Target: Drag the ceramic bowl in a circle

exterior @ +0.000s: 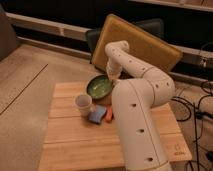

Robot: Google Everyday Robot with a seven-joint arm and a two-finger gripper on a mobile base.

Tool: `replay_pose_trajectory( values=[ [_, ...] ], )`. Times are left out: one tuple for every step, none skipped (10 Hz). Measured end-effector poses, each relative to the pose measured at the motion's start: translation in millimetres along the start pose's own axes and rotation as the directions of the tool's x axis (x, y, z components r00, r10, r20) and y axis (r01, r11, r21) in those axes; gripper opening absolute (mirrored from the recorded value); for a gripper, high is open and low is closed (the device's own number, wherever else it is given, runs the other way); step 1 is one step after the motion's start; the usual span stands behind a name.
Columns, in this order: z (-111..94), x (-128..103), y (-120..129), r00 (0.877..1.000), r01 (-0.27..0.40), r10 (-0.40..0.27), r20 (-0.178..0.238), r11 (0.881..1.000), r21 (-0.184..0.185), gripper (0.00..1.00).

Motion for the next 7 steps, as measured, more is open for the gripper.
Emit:
replay_pose_trajectory(
  values=[
    [2,-9,15,1.0,0.016,-0.015,0.015,0.999,-0.028,0.0],
    [3,-12,29,0.999,0.032,-0.031,0.022,0.998,-0.051,0.0],
    [4,-13,40,0.999,0.046,-0.044,0.025,0.996,-0.074,0.0],
    [3,-11,50,0.998,0.054,-0.052,0.029,0.994,-0.095,0.0],
    [1,-8,57,0.998,0.062,-0.059,0.031,0.992,-0.109,0.0],
    [0,-3,60,0.997,0.068,-0.065,0.028,0.991,-0.113,0.0],
    [-2,8,61,0.997,0.07,-0.069,0.018,0.992,-0.106,0.0]
  ],
)
